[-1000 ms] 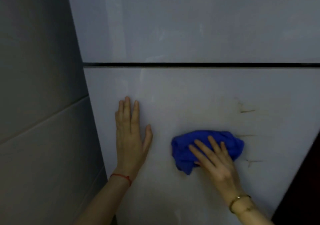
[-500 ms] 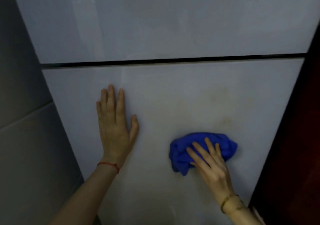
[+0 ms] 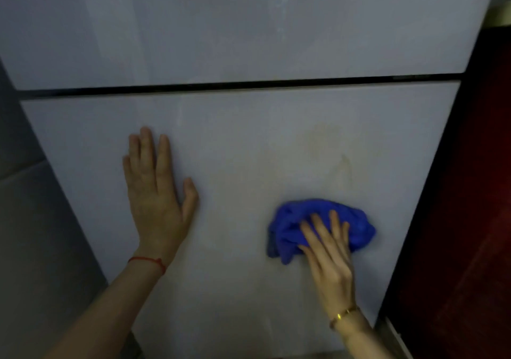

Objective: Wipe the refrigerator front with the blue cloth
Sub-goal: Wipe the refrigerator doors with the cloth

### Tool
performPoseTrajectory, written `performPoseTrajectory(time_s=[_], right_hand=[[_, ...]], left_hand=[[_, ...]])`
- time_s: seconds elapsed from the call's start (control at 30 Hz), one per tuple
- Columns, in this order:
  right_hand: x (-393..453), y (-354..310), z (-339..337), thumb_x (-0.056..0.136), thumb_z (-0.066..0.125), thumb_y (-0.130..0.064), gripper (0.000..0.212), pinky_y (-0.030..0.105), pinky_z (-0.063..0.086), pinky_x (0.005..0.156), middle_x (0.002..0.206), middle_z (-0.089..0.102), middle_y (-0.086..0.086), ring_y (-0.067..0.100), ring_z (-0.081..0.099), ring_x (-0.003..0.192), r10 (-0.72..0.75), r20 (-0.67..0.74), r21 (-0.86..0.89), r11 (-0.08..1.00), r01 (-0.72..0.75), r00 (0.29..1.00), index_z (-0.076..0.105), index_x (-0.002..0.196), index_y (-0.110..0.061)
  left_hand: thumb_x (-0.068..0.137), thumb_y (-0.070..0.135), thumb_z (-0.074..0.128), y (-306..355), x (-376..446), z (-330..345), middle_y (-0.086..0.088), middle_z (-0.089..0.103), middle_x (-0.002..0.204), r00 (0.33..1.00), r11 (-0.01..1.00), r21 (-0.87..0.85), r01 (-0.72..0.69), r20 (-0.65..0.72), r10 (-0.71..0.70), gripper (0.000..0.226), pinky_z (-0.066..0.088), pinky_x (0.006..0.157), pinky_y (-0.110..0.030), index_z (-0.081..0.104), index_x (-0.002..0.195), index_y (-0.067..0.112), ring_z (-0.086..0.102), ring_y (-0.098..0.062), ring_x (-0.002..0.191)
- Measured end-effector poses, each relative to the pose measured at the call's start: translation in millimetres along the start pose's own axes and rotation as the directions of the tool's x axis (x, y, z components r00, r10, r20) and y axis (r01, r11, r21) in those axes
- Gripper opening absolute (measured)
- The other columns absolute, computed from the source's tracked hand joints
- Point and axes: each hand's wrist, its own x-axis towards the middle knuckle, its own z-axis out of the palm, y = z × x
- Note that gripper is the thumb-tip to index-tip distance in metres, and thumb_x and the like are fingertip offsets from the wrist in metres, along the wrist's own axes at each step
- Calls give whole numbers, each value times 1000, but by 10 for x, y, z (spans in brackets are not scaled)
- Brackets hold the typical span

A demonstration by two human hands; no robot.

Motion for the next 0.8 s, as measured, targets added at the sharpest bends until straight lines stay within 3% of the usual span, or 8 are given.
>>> performPoseTrajectory(time_s=[0.07, 0.13, 0.27, 0.4, 0.5, 0.67, 0.73, 0.8], right_hand=[[-142, 166, -61, 102, 35, -30, 42, 45, 12, 123, 157, 19, -17, 22, 16, 148, 216, -98, 20, 976, -215, 971, 52, 131, -5], [108, 219, -152, 102, 37, -30, 42, 51, 14, 121, 156, 22, -11, 25, 15, 148, 288, -202, 26, 957, -289, 936, 48, 134, -5], [1102, 32, -292, 100, 45, -22, 38, 46, 7, 123, 147, 36, 7, 29, 20, 145, 147, -313, 45, 989, -140, 938, 47, 135, -8], [689, 35, -167, 100, 41, -26, 44, 44, 5, 123, 155, 25, -5, 24, 14, 148, -44, -94, -12, 999, 43, 995, 37, 144, -19], [84, 214, -133, 102, 35, -31, 42, 40, 6, 124, 158, 14, -18, 20, 13, 149, -16, 5, -41, 999, 16, 1000, 36, 143, -23], [889, 33, -287, 100, 42, -32, 43, 43, 6, 123, 154, 27, -4, 24, 13, 148, 171, -235, 58, 985, -162, 957, 40, 141, -19], [1337, -169, -292, 99, 46, -28, 42, 42, 3, 123, 148, 32, 1, 24, 16, 146, 133, -304, 60, 991, -121, 943, 43, 138, -14], [1466, -327, -217, 98, 48, -23, 41, 42, 3, 123, 147, 34, -1, 21, 15, 146, -19, -257, 24, 999, 26, 966, 44, 138, -13]], left_hand=[[95, 22, 44, 0, -3, 11, -27, 21, 158, 1000, 1000, 21, -4, -2, 4, 63, 2, 127, -42, 23, 151, -1, 7, -28, 151], [95, 22, 44, 8, -8, 15, -28, 21, 158, 1000, 1000, 29, 4, -9, -3, 64, 2, 127, -42, 22, 151, -1, 6, -27, 151], [95, 20, 43, 23, -1, 17, -29, 21, 158, 1000, 999, 36, 4, -12, -4, 64, 1, 127, -41, 22, 151, -1, 6, -28, 151], [96, 21, 42, 6, 6, 0, -27, 20, 158, 1000, 1000, 28, -3, -8, 4, 64, 1, 127, -41, 20, 152, -1, 5, -27, 151], [97, 24, 39, 4, 0, 1, -28, 21, 158, 1000, 1000, 30, -5, -9, 6, 62, 2, 127, -42, 22, 151, -2, 8, -31, 151], [95, 21, 44, -6, 0, 4, -30, 21, 157, 1000, 999, 36, -4, -8, 5, 65, 2, 127, -41, 21, 151, -1, 9, -31, 150], [94, 20, 45, 10, -4, 8, -30, 22, 157, 1000, 1000, 29, -2, -12, 3, 65, 2, 127, -41, 21, 151, -1, 9, -31, 150], [94, 20, 46, 20, -5, 11, -30, 21, 157, 1000, 1000, 15, -4, -8, 5, 67, 2, 127, -41, 20, 152, -1, 10, -33, 150]])
